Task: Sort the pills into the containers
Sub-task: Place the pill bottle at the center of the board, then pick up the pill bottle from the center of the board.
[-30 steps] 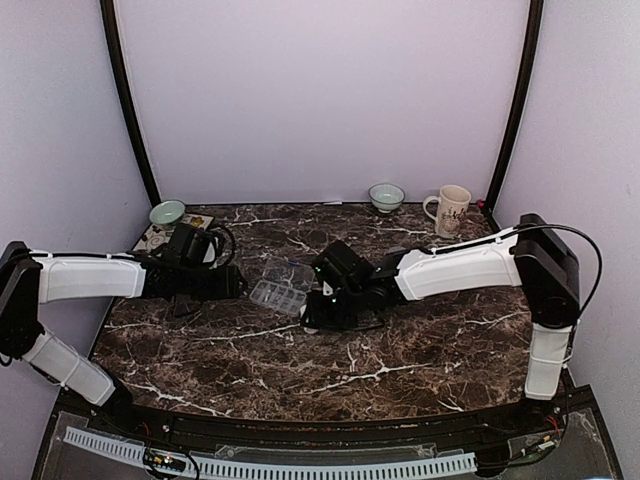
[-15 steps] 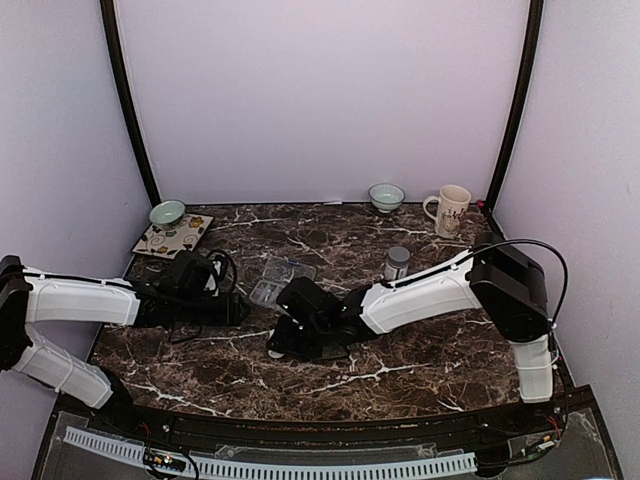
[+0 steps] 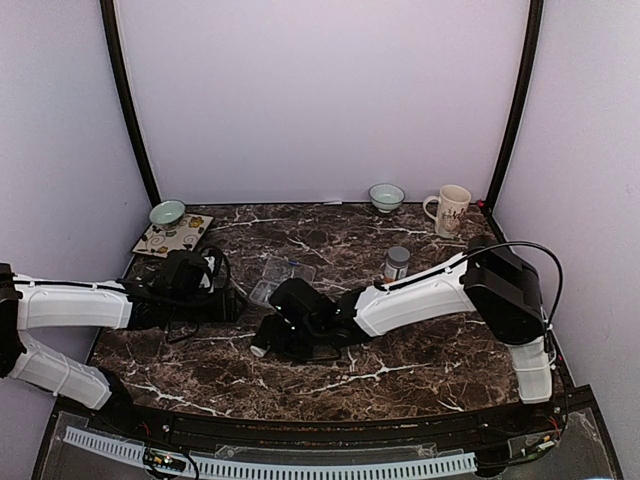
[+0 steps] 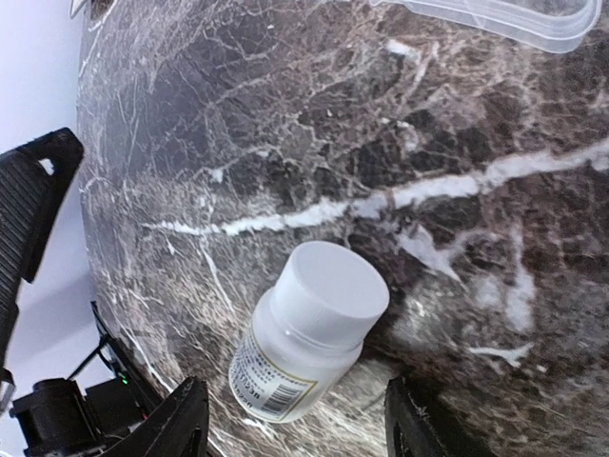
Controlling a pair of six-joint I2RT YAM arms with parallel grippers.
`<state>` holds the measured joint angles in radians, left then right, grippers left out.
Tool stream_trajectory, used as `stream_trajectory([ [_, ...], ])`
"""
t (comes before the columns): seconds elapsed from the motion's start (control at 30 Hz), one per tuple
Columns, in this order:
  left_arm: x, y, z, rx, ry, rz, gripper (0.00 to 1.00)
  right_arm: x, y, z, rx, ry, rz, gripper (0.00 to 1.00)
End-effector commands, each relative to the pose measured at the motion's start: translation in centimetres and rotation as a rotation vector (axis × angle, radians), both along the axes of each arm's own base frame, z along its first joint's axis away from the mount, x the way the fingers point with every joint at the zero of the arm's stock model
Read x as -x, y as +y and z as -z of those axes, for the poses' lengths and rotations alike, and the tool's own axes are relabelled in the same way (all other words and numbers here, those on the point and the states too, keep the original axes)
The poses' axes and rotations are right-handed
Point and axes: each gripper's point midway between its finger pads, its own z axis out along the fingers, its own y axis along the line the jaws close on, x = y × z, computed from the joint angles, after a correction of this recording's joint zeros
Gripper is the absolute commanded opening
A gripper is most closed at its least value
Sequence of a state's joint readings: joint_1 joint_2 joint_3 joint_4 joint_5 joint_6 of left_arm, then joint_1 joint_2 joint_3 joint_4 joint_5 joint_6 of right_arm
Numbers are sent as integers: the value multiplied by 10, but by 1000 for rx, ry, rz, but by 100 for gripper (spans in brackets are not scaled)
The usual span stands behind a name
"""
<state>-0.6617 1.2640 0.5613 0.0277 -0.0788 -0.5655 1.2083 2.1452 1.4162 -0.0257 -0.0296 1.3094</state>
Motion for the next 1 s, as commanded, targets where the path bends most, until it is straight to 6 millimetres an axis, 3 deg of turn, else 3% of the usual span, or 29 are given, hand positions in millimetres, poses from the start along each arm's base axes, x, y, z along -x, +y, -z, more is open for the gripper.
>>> stream_trajectory([
  [0.0, 10, 8, 4, 5, 9, -21, 64, 4, -16, -30, 40, -98, -71, 63],
  [0.3, 27, -10, 3, 90, 9, 68, 64, -8, -46, -72, 156, -395, -289, 61],
  [0.43, 34, -19, -3, 85, 6, 116, 65, -11, -64, -63, 313, -524, -452, 61],
  [0.6, 39, -34, -3, 57, 28, 183, 67, -20, -81, -58, 387, -608, -519, 61],
  [0.97, 53, -50, 11, -41, 70, 254, 68, -26, -82, -62, 367, -670, -553, 61],
])
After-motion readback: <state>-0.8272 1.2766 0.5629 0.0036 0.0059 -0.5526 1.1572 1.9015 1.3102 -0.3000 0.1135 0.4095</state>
